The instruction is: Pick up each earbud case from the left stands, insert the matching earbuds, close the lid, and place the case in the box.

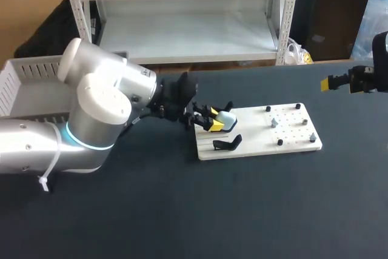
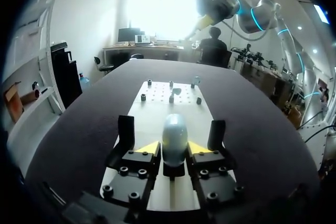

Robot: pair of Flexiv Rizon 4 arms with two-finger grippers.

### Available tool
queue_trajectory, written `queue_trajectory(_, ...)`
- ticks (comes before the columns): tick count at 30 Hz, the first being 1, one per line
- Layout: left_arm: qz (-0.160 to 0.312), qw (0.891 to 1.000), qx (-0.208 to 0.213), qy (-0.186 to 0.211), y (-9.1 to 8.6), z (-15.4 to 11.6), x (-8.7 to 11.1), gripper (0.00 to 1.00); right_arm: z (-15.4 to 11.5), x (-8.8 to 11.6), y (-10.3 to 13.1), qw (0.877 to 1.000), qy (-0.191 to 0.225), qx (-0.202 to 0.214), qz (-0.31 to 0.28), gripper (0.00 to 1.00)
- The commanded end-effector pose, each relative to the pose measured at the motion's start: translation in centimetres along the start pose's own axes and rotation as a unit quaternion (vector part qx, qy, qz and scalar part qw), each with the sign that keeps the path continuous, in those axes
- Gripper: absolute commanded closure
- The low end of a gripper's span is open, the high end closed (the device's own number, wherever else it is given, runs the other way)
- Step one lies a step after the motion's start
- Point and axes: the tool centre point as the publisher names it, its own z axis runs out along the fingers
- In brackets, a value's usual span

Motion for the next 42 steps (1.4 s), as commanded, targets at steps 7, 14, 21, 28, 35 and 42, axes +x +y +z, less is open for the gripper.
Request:
queue_trajectory(7, 0.001, 1.0, -0.001, -0.003, 0.0, 0.0, 0.2, 0.67, 0.0, -0.1, -0.1, 1.0, 0.001, -0.002, 0.0, 0.0)
queue_trajectory(14, 0.001, 1.0, -0.001, -0.005, -0.1, 0.0, 0.1, 1.0, 0.0, -0.1, -0.1, 1.0, 0.001, -0.002, 0.0, 0.0)
queue_trajectory(21, 0.011, 1.0, -0.004, -0.018, -0.5, -1.0, -0.4, 1.0, 0.0, -0.1, -0.1, 1.0, 0.001, -0.002, 0.0, 0.0)
queue_trajectory(28, 0.036, 0.998, -0.01, -0.056, -1.2, -3.0, -2.4, 1.0, 0.0, -0.1, -0.1, 1.0, 0.001, -0.002, 0.0, 0.0)
queue_trajectory(35, 0.058, 0.992, -0.027, -0.112, -2.5, -5.4, -5.6, 1.0, 0.0, -0.1, -0.1, 1.0, 0.001, -0.002, 0.0, 0.0)
queue_trajectory(42, 0.069, 0.988, -0.043, -0.13, -2.9, -7.0, -7.2, 1.0, 0.0, -0.1, -0.1, 1.0, 0.001, -0.002, 0.0, 0.0)
